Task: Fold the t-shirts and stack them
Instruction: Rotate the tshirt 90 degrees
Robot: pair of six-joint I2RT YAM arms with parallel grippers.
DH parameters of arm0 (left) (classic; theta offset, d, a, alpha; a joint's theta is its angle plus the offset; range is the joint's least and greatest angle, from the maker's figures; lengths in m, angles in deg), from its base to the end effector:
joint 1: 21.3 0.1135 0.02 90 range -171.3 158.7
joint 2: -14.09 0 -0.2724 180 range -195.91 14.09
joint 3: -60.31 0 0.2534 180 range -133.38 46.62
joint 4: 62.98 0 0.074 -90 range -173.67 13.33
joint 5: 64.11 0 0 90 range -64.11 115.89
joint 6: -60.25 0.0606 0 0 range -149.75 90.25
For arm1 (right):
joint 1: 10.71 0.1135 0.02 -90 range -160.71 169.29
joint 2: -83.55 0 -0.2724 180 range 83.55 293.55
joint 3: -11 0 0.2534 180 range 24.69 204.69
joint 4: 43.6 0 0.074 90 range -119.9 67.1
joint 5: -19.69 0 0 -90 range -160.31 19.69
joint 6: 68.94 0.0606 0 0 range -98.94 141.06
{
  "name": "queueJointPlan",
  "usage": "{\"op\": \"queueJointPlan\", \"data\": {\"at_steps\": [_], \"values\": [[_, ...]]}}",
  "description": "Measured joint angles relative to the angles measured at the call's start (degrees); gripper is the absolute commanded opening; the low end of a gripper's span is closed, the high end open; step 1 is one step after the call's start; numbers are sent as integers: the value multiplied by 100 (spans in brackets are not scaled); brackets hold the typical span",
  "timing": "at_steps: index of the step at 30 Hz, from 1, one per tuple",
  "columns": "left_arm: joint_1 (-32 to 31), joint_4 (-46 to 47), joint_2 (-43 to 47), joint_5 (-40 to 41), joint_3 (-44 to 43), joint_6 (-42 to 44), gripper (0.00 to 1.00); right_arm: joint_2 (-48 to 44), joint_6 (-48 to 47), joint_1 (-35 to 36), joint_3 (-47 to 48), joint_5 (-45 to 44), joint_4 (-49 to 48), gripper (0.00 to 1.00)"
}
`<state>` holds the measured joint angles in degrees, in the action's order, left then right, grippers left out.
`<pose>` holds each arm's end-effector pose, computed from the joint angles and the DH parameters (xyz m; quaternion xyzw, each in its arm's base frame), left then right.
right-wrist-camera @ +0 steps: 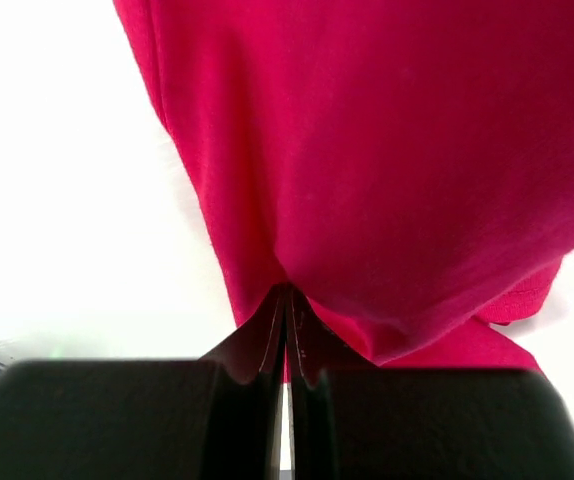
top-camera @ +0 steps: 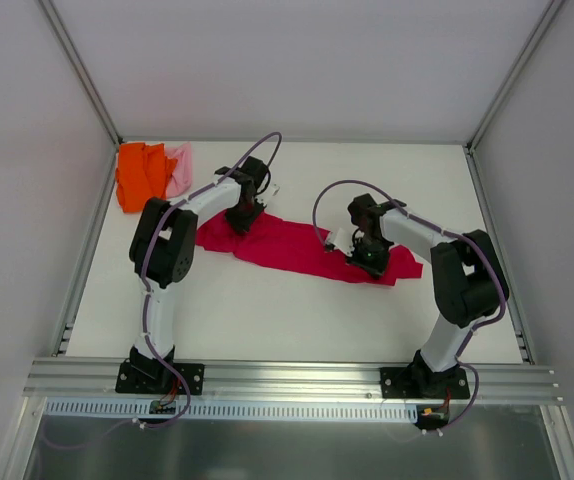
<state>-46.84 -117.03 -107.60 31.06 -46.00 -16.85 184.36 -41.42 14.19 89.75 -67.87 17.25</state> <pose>0.4126 -0.1911 0.1523 0.3160 0.9308 0.0245 0.1822 0.2915 0.1381 0.1524 -0.6902 0.7206 0.0002 0.0654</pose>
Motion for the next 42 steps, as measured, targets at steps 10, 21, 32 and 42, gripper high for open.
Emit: {"op": "queueJointPlan", "data": {"at_steps": [10, 21, 32, 42], "values": [[0, 273, 173, 20, 269, 0, 0, -63, 146, 11, -140, -658, -931, 1], [0, 433, 289, 48, 450, 2, 0, -107, 258, -39, -186, -1047, -1742, 1], [0, 483, 310, 50, 494, 2, 0, -791, 332, -155, -293, -951, -1967, 1], [0, 505, 323, 50, 518, 7, 0, -94, 273, -304, -271, -883, -1947, 1]]}}
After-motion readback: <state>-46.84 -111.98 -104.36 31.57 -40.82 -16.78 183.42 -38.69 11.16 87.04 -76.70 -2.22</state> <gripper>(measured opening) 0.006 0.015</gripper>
